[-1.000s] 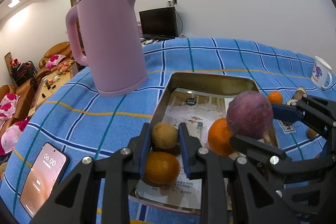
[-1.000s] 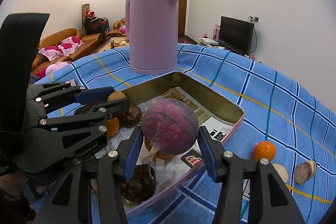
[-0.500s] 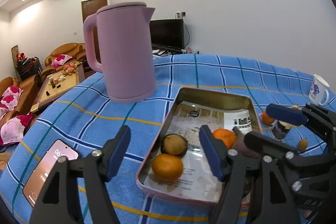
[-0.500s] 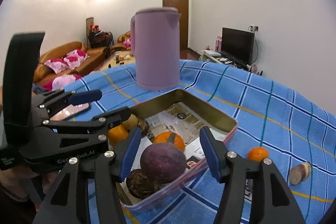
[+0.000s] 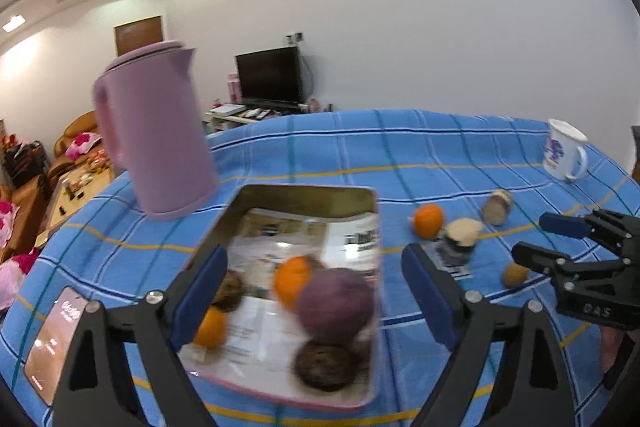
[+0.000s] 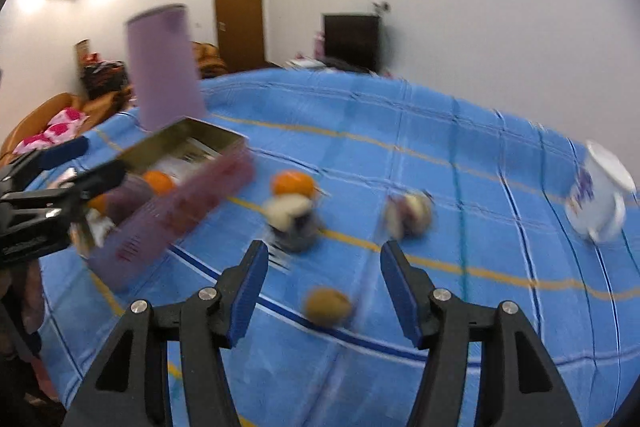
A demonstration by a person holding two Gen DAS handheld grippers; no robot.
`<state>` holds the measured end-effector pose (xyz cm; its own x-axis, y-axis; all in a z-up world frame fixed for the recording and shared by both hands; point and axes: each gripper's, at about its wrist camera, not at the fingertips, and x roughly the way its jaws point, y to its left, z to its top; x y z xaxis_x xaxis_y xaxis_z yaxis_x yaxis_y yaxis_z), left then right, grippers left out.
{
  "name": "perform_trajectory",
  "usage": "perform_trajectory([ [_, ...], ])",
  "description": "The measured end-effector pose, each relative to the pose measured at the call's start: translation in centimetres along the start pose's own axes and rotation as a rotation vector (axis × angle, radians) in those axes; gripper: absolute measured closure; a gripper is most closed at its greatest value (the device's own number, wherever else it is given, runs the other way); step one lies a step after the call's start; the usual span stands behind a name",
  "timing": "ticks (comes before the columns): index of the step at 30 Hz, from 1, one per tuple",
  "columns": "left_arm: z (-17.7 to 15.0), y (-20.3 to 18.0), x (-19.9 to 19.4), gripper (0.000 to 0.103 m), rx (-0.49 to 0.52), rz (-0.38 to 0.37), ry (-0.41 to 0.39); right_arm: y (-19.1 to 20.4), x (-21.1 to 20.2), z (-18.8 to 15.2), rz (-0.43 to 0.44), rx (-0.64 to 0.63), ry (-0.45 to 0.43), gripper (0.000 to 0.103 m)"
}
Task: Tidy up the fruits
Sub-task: 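Withdraw both tools from the tin toward the remaining items, then grasp a small brown potato with the right tool while the left tool grasps a cut white root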
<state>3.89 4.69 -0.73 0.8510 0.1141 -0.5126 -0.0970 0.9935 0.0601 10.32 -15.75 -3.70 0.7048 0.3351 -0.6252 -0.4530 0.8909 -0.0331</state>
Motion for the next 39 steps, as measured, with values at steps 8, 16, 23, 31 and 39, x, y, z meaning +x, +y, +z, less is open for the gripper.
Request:
perform_trajectory([
  [8, 0.6, -3.9, 0.7, 0.012, 0.065, -0.039, 0.013, -0.6, 1.1, -0.9, 0.01, 0.001, 0.087, 0.043],
  [16, 0.7, -4.6, 2.1, 0.012, 0.058, -0.056, 0.056, -0.4, 2.8, -1.1, 0.05, -0.01, 0.156, 0.056],
  [23, 1.2, -6.0, 2.8, 0.012, 0.076, -0.083, 0.07, -0.5, 2.7, -1.1, 0.062, -0.008, 0.149, 0.071],
  [31, 1.4, -8.0, 4.6, 0.012, 0.071, -0.133, 0.12, -3.2, 1.9, -1.0, -0.042, 0.035, 0.102, 0.071],
  [39, 1.5, -10.6, 7.5, 0.021, 0.081, -0.183, 0.191, -5.4, 1.3, -0.9, -0.087, 0.088, 0.071, 0.071],
])
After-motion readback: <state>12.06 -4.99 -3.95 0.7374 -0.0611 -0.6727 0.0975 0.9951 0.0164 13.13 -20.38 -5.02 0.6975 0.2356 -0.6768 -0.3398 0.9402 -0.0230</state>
